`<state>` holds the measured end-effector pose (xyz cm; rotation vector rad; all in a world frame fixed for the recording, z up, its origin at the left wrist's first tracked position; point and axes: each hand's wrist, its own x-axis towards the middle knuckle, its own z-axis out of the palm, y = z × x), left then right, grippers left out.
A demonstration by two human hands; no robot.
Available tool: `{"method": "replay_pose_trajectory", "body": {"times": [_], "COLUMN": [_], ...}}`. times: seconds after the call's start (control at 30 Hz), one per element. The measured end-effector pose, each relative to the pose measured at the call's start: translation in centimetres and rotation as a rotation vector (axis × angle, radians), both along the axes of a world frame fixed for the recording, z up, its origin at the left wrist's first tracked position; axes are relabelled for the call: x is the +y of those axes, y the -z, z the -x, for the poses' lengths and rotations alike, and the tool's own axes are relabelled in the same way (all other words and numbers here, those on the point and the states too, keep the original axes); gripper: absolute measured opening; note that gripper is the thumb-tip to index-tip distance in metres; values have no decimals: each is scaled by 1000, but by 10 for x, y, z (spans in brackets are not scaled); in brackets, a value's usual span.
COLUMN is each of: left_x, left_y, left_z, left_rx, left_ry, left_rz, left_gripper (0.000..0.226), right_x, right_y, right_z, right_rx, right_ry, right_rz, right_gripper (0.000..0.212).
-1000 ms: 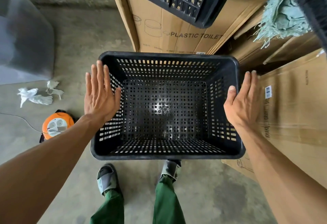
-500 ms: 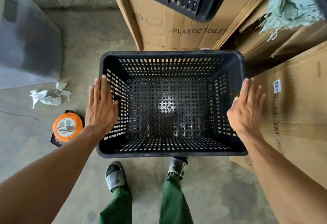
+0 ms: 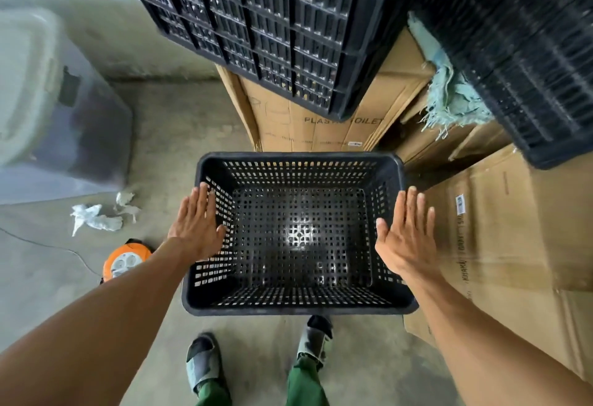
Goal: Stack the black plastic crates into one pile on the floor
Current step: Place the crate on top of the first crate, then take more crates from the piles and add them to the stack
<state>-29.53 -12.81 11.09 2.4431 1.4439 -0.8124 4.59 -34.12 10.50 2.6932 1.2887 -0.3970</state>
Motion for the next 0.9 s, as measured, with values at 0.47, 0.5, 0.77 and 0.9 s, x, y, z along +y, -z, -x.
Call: {"method": "replay_pose_trajectory", "body": {"times": [0.47, 0.5, 0.77, 0.9], "left_x": [142, 157, 285, 347], "left_y": [-282, -302, -380, -372], "left_z": [-54, -58, -97, -120], "left_rx": [-359, -397, -456, -412], "left_ry": [-315, -329, -168, -92], "left_rz": [-372, -402, -464, -391], "left_gripper": [76, 77, 78, 78], "right_x": [138, 153, 259, 289], "right_y": [-271, -288, -337, -324], "right_z": [-35, -36, -36, -23], "right_rx": [200, 243, 363, 269], "right_ry": [111, 156, 483, 596], "right_rz": [-550, -602, -623, -579], "right_gripper": [82, 82, 78, 66]}}
